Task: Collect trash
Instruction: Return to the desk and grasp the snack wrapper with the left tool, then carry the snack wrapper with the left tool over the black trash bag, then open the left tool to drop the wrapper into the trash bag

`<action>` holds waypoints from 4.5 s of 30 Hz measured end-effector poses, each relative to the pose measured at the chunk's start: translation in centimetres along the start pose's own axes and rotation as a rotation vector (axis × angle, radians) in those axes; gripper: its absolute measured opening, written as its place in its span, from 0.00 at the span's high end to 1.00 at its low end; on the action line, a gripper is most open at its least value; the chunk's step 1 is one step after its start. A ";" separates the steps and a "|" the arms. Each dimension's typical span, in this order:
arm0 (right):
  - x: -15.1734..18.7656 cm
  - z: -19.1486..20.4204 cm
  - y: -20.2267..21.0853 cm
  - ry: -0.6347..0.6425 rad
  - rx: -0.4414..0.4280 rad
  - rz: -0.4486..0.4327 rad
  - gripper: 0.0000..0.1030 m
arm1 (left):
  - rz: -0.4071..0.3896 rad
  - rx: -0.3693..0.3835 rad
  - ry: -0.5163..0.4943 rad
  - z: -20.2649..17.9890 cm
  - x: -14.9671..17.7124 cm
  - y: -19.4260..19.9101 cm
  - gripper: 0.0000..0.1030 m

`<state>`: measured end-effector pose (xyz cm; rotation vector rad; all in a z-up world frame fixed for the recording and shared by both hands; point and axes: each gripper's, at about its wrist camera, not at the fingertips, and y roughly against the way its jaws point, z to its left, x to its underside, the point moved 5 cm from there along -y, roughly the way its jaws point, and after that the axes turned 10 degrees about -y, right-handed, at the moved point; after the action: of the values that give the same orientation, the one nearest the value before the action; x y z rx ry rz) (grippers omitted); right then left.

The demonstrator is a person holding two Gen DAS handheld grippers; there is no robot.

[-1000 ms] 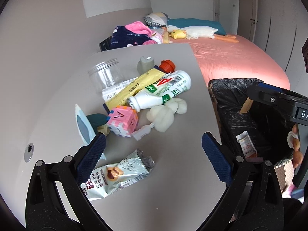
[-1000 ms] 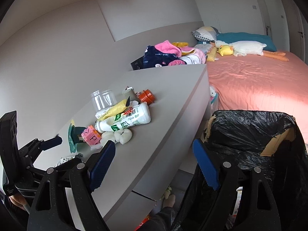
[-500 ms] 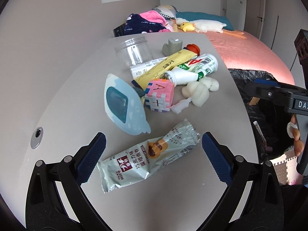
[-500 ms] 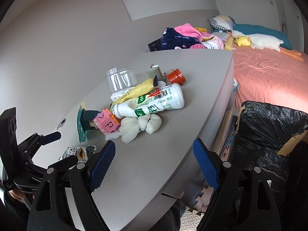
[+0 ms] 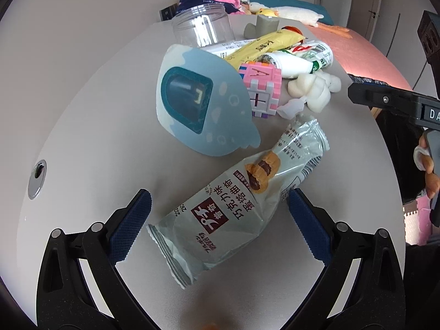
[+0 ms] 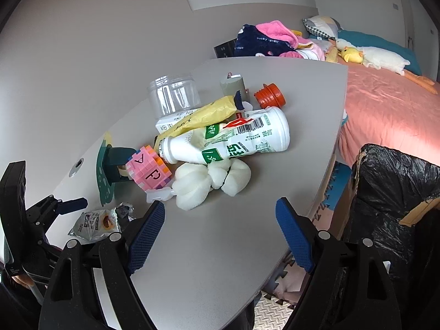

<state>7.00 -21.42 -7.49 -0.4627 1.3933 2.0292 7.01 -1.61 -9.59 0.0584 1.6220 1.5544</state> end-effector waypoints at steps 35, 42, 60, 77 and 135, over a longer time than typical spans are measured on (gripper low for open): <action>-0.9 1.4 -2.1 -0.019 -0.085 -0.012 0.53 | -0.073 -0.020 0.117 -1.3 0.2 1.3 0.64; -1.3 1.1 0.5 -0.013 -0.093 -0.059 0.53 | -0.098 -0.007 0.117 -2.5 0.2 2.5 0.65; -3.7 -3.3 8.5 -0.068 -0.079 -0.236 0.53 | -0.174 0.009 0.046 -6.7 -3.8 5.7 0.66; -3.7 -11.0 13.0 -0.175 0.007 -0.315 0.53 | -0.218 0.113 -0.026 -12.8 -9.1 4.8 0.66; -3.1 -22.5 18.3 -0.384 0.220 -0.436 0.15 | -0.238 0.351 -0.177 -23.5 -15.2 1.4 0.06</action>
<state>-4.24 -47.59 -1.34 -0.2360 1.1429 1.4981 1.89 -28.60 -3.89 0.1800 1.6753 1.0450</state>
